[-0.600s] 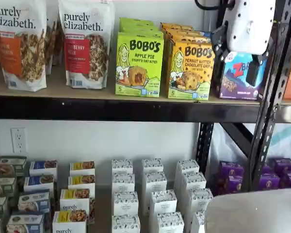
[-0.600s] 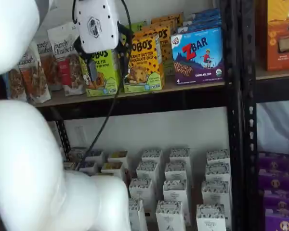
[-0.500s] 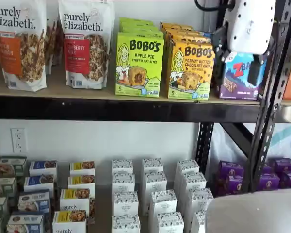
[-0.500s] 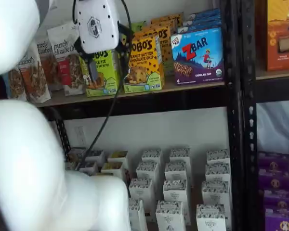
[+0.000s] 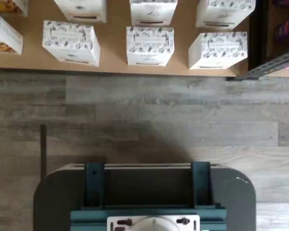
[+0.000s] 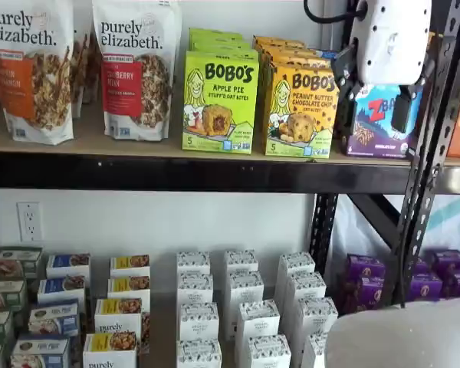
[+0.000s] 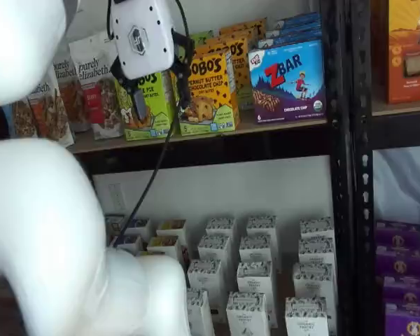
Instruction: Pick up the orange box on the top shelf, the fifth box from the left
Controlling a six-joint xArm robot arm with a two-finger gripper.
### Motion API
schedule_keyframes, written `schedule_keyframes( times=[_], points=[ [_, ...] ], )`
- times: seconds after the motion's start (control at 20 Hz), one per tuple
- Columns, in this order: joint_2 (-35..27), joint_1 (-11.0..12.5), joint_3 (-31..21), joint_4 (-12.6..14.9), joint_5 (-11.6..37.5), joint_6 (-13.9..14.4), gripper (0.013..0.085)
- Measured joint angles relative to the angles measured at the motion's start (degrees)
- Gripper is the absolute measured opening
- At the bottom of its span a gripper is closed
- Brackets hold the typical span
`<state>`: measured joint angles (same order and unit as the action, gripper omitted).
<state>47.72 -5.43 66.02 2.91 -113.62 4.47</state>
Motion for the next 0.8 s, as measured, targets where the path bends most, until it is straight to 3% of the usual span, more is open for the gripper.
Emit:
schedule_keyframes(
  times=[0.1,0.35,0.8],
  points=[
    [-0.39,-0.66,-0.14,0.68,1.12,0.47,0.0850],
    [-1.49,0.48,-0.40,-1.40,4.97,0.35,0.0850],
    [-8.01,-0.69,1.97,-2.28,14.03,1.96,0.0850]
  ],
)
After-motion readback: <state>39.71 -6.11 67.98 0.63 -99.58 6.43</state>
